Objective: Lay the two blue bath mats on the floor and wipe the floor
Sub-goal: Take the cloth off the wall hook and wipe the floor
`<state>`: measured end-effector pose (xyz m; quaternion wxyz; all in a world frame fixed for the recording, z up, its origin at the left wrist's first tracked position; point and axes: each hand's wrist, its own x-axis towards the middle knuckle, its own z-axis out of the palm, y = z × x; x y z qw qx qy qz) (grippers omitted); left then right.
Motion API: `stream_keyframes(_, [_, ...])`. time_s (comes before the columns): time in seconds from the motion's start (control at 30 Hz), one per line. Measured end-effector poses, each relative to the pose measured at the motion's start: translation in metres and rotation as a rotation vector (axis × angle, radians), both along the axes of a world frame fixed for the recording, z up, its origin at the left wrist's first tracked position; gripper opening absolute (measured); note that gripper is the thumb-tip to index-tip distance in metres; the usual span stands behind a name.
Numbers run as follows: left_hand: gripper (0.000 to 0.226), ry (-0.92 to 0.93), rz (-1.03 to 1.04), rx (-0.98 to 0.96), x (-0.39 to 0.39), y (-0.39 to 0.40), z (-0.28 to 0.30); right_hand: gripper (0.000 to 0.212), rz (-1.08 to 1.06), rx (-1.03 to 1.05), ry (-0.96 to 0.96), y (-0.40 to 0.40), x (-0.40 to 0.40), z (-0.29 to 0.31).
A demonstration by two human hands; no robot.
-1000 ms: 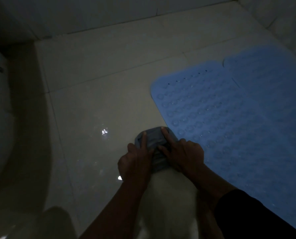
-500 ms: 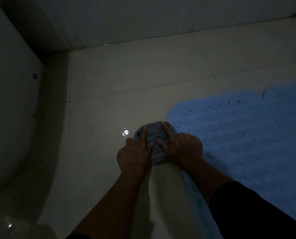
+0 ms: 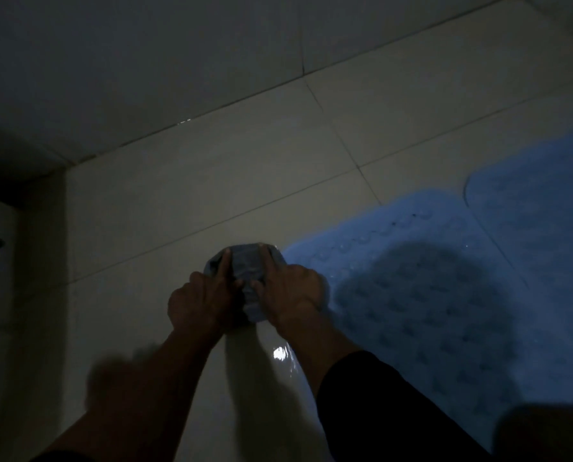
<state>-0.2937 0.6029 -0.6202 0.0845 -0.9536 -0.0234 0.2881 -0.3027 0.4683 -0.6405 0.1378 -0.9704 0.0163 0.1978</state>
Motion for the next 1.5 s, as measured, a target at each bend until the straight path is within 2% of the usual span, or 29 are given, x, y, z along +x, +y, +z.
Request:
stream_keyframes(0.13, [0.1, -0.019, -0.139, -0.05, 0.04, -0.006, -0.002, 0.073, -0.122, 0.013, -0.049, -0.011, 0.016, -0.002])
stream_keyframes(0.23, [0.076, -0.112, -0.205, -0.081, 0.066, -0.015, -0.006, 0.073, -0.21, 0.017, -0.155, -0.018, 0.02, -0.003])
stream_keyframes(0.3, [0.067, -0.127, -0.267, -0.11, 0.081, -0.025, -0.006, 0.073, -0.255, -0.002, -0.186, -0.024, 0.022, -0.004])
stream_keyframes(0.47, [0.064, -0.165, -0.46, -0.146, 0.112, -0.044, -0.007, 0.071, -0.415, -0.018, -0.101, -0.023, 0.029, 0.002])
stream_keyframes(0.7, [0.061, -0.288, -0.745, -0.266, 0.15, -0.09, -0.027, 0.073, -0.621, -0.276, -0.227, -0.048, 0.04, -0.016])
stream_keyframes(0.87, [0.056, -0.374, -0.931, -0.331, 0.177, -0.135, -0.034, 0.063, -0.748, -0.254, -0.186, -0.076, 0.057, -0.014])
stream_keyframes(1.07, [0.059, -0.159, -0.931, -0.341, 0.198, -0.185, -0.028, 0.063, -0.909, -0.309, -0.233, -0.103, 0.072, -0.017])
stream_keyframes(1.2, [0.06, -0.109, -0.974, -0.436, 0.206, -0.201, -0.036, 0.061, -1.036, -0.222, -0.038, -0.123, 0.077, 0.005])
stream_keyframes(1.27, [0.06, -0.085, -0.983, -0.443, 0.211, -0.211, -0.035, 0.064, -1.095, -0.086, 0.023, -0.126, 0.077, 0.004])
stream_keyframes(1.37, [0.06, -0.011, -0.978, -0.398, 0.211, -0.22, -0.029, 0.063, -1.11, -0.107, 0.084, -0.127, 0.08, 0.009])
stream_keyframes(1.5, [0.062, -0.032, -1.032, -0.358, 0.212, -0.221, -0.024, 0.063, -1.077, -0.078, 0.128, -0.128, 0.08, 0.011])
